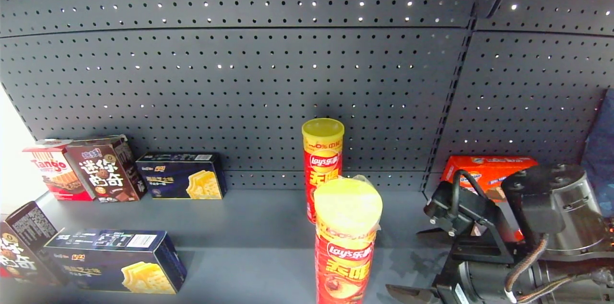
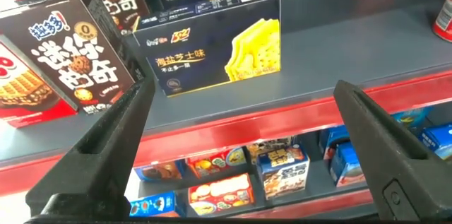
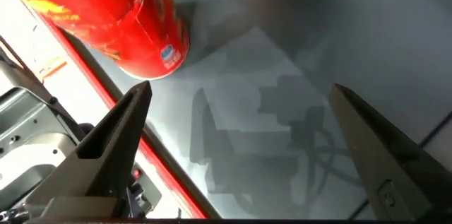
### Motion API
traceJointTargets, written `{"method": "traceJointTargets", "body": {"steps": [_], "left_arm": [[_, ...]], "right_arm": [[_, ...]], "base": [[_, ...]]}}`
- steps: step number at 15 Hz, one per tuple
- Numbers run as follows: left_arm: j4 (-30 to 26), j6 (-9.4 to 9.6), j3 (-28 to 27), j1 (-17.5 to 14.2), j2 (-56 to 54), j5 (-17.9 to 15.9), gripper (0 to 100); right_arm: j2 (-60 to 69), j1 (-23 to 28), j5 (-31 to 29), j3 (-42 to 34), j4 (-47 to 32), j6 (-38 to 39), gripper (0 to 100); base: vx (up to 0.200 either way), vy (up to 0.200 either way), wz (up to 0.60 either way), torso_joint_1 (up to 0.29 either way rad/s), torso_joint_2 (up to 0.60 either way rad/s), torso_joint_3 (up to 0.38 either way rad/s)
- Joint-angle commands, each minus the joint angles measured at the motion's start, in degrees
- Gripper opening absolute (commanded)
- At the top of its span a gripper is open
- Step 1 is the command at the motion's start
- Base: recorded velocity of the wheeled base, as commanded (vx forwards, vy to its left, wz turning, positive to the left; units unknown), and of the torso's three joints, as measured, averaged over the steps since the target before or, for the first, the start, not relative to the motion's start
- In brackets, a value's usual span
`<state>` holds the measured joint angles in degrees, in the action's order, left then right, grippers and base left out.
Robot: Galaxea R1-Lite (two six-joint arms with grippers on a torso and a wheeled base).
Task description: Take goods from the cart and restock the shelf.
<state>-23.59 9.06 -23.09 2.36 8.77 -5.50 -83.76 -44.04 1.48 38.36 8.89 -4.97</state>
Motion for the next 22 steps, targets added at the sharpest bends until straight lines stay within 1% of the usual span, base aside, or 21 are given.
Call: {"method": "traceJointTargets", "body": {"steps": [1, 7, 11, 15, 22], "left_arm": [[0.0, 0.0, 0.3, 0.0, -0.2, 0.0, 100], [-0.1, 0.0, 0.7, 0.0, -0.7, 0.0, 100], [-0.1, 0.0, 0.7, 0.0, -0.7, 0.0, 100], [-0.1, 0.0, 0.7, 0.1, -0.9, 0.0, 100], [-0.1, 0.0, 0.6, 0.1, -0.9, 0.0, 100]], "right_arm": [[-2.5, -0.3, 0.0, 1.5, 0.0, 0.0, 100], [-6.6, -1.2, 0.0, 5.2, 0.1, 0.0, 100], [-7.7, -2.9, -0.1, 5.1, 0.1, 0.0, 100], [-7.1, -2.8, -1.4, 5.1, 0.2, 0.0, 100], [-7.3, -2.7, -1.5, 6.5, 0.1, 0.0, 100]], "base": [[0.0, 0.0, 0.0, 0.0, 0.0, 0.0], [0.0, 0.0, 0.0, 0.0, 0.0, 0.0], [0.0, 0.0, 0.0, 0.0, 0.0, 0.0], [0.0, 0.0, 0.0, 0.0, 0.0, 0.0], [0.0, 0.0, 0.0, 0.0, 0.0, 0.0]]}}
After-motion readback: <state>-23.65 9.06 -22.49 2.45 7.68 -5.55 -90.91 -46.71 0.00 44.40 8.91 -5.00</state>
